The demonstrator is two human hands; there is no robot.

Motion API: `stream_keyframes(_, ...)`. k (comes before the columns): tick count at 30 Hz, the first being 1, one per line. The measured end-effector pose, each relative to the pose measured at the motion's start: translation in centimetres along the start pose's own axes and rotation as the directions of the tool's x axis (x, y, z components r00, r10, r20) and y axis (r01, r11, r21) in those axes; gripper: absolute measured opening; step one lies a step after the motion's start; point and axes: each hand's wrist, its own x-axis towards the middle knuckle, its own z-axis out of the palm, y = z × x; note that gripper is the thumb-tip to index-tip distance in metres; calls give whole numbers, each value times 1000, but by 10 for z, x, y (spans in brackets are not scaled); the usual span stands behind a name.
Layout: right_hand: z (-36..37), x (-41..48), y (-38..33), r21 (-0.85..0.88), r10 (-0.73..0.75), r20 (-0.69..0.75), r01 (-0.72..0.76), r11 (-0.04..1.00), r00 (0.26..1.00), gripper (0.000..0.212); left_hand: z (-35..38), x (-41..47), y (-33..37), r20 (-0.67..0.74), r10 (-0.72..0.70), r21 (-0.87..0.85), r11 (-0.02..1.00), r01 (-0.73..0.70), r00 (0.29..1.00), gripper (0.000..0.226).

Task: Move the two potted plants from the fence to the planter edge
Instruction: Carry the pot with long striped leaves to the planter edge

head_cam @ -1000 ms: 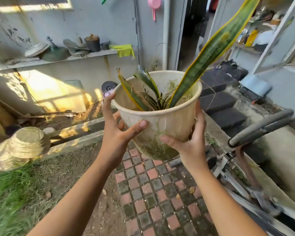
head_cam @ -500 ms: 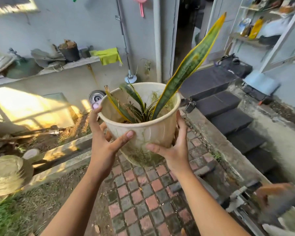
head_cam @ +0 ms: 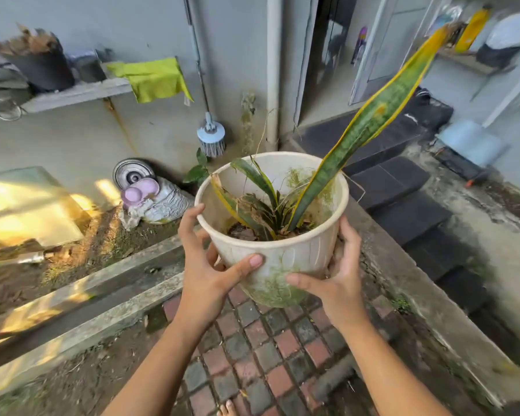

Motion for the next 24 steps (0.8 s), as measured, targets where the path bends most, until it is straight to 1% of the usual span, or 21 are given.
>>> stream_keyframes(4,-3,45,98,10,7,25,-7,1000,1000,117,1,51,-88,-1,-56,-22,998,56,998,111)
stream_keyframes(8,-13,74,224,105,-3,41,-2,994,999,109,4,86,-203,-3,-59,-20,998,59,998,99)
stream_keyframes(10,-16,84,290,140,-6,34,1,990,999,111,3,98,-266,-17,-58,-17,998,58,998,99)
stream_keyframes(13,-13,94,381,185,1,49,-10,983,999,107,-3,112,-357,-46,-51,-10,999,50,998,100)
stream_keyframes(18,-10,90,520,208,39,52,-49,977,998,103,-23,132,-492,-21,-21,2,1000,22,1000,91)
stream_keyframes(21,-10,87,592,194,-1,55,-10,981,998,97,-34,142,-559,2,3,14,1000,-3,1000,89)
stream_keyframes(23,-10,87,631,182,-27,30,21,983,999,91,-39,148,-595,7,11,30,999,-12,1000,89)
stream_keyframes(24,-10,87,648,178,-34,17,30,984,999,91,-41,149,-612,12,17,37,999,-17,1000,88)
